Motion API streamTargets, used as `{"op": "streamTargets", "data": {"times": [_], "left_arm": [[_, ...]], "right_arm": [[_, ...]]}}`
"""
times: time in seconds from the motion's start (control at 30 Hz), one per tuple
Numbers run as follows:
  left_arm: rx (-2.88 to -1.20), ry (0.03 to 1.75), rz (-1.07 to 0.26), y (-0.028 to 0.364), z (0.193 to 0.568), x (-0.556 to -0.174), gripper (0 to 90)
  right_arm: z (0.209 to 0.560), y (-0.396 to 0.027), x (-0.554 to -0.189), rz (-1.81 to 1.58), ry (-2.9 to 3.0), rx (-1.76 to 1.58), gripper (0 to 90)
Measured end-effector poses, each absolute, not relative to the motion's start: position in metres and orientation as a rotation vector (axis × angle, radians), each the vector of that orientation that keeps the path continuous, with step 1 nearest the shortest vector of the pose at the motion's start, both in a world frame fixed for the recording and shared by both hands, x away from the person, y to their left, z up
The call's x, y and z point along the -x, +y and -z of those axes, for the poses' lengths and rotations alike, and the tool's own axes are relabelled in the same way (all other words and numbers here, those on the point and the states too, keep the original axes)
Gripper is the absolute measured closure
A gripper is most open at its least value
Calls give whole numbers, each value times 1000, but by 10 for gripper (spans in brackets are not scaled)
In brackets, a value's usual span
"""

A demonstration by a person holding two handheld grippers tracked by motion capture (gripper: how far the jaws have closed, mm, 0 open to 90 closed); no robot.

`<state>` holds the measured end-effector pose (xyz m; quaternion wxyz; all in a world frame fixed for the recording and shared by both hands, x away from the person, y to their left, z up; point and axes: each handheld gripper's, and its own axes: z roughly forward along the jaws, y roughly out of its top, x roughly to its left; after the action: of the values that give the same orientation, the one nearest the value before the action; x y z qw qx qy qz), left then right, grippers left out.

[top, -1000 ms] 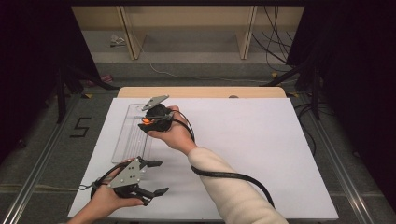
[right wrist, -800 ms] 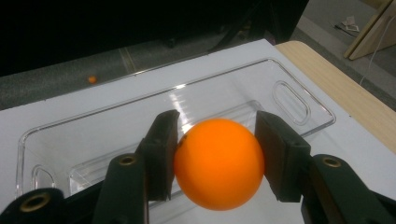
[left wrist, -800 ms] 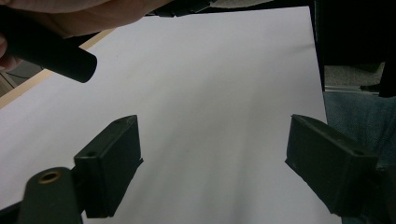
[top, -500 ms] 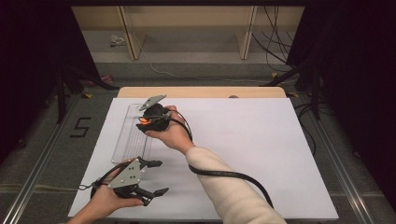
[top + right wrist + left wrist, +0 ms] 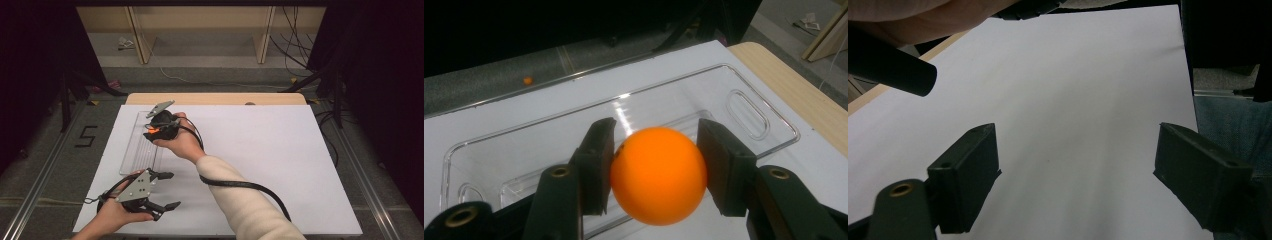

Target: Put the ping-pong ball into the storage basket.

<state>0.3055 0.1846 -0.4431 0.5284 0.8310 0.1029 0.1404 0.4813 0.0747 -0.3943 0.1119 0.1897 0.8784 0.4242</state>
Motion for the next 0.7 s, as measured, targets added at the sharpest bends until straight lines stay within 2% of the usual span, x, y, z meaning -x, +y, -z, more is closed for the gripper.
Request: {"op": "streamTargets", "data": {"times": [0.7], "left_arm": [[-1985,245,-333,185,443,-305,175]], "right_arm": [[399,86,-487,-1227,2604,-558,513]]}}
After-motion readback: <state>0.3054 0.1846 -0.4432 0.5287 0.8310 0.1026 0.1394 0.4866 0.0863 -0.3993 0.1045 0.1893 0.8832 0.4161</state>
